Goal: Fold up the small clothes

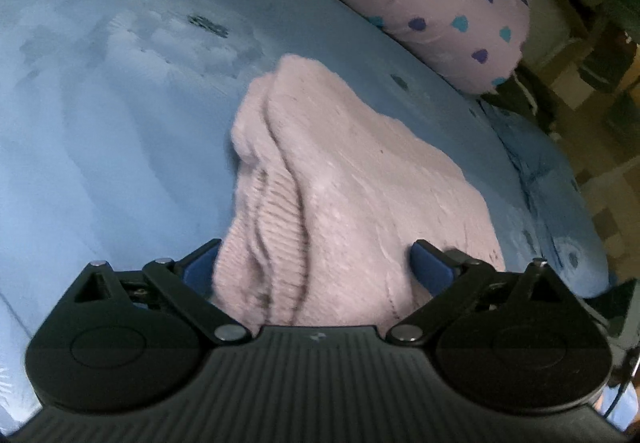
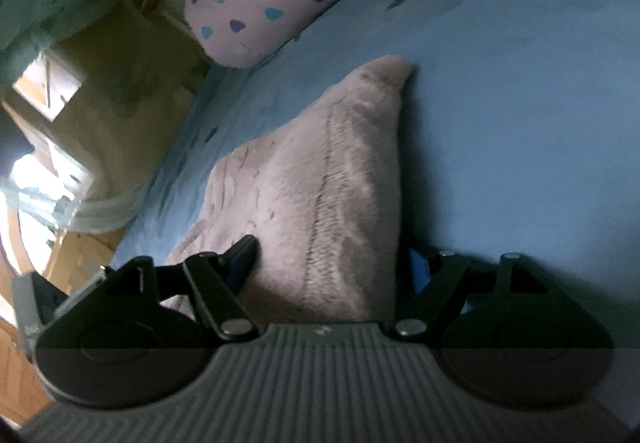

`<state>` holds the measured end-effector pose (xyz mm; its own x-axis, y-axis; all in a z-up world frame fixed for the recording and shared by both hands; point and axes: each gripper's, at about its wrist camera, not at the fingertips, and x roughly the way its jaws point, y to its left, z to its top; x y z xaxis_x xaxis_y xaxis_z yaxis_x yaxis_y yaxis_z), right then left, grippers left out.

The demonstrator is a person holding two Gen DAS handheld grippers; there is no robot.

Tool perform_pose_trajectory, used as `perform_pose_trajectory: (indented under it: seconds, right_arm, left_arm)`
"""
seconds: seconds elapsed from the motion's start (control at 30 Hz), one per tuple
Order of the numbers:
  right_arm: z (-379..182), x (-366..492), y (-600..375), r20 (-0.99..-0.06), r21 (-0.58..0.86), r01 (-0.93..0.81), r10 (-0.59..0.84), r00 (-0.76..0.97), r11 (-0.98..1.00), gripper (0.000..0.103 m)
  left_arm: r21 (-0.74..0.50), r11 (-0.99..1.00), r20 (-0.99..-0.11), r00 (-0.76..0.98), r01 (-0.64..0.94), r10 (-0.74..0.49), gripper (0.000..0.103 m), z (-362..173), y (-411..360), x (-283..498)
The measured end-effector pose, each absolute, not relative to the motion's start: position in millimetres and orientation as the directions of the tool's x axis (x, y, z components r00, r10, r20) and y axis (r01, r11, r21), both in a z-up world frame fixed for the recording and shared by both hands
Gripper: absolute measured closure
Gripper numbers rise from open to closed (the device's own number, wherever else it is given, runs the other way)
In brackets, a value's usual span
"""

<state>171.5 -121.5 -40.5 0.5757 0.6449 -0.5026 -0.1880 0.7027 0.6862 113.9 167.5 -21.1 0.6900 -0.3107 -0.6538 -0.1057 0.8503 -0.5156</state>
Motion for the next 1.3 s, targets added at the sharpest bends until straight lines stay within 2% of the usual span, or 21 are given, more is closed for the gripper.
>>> perform_pose_trajectory:
  seconds: [0.07,0.13,0.2,0.3,0.67,1.0,1.17,1.3]
  right_arm:
    - [-39,173,-114,-0.511,0.669,-0.199,0.638,0.576,0.716,0.026]
    - [-38,174,-111,-0.515,0.668,-0.198,0.638,0.572,0.717,0.030]
    - [-38,175,-112,-0.514,0.684,-0.188,0.649,0.561,0.705,0.043]
    - [-33,173,-115,-0.501,0.702,-0.180,0.657,0.563,0.689,0.053]
    - [7,128,-141,-0.512,0.686,-0.175,0.640,0.574,0.706,0.054]
    - [14,46,-207,-0.524,0.716,-0.095,0.622,0.582,0.692,0.054]
    - [17,6,-228,-0.553,0.708,-0.057,0.603,0.576,0.703,0.054]
    - [19,-17,-236,-0.594,0.666,-0.041,0.563,0.575,0.745,0.054]
  left_arm:
    - [-0.515,0.853,-0.650,0.690,-0.091,-0.319,0.003,-24,164,114]
    - [-0.518,0.852,-0.646,0.688,-0.077,-0.330,0.013,-25,162,115]
    - [-0.540,0.838,-0.639,0.684,-0.075,-0.351,0.022,-23,162,115]
    - [-0.546,0.834,-0.647,0.673,-0.082,-0.358,0.028,-18,159,112]
    - [-0.557,0.830,-0.702,0.558,-0.044,-0.442,0.034,4,111,77]
    - [-0.548,0.835,-0.718,0.488,0.041,-0.496,0.038,27,50,-1]
    - [-0.511,0.854,-0.738,0.461,0.095,-0.493,0.038,30,24,-37]
    - [-0.439,0.891,-0.772,0.460,0.116,-0.440,0.037,26,15,-52]
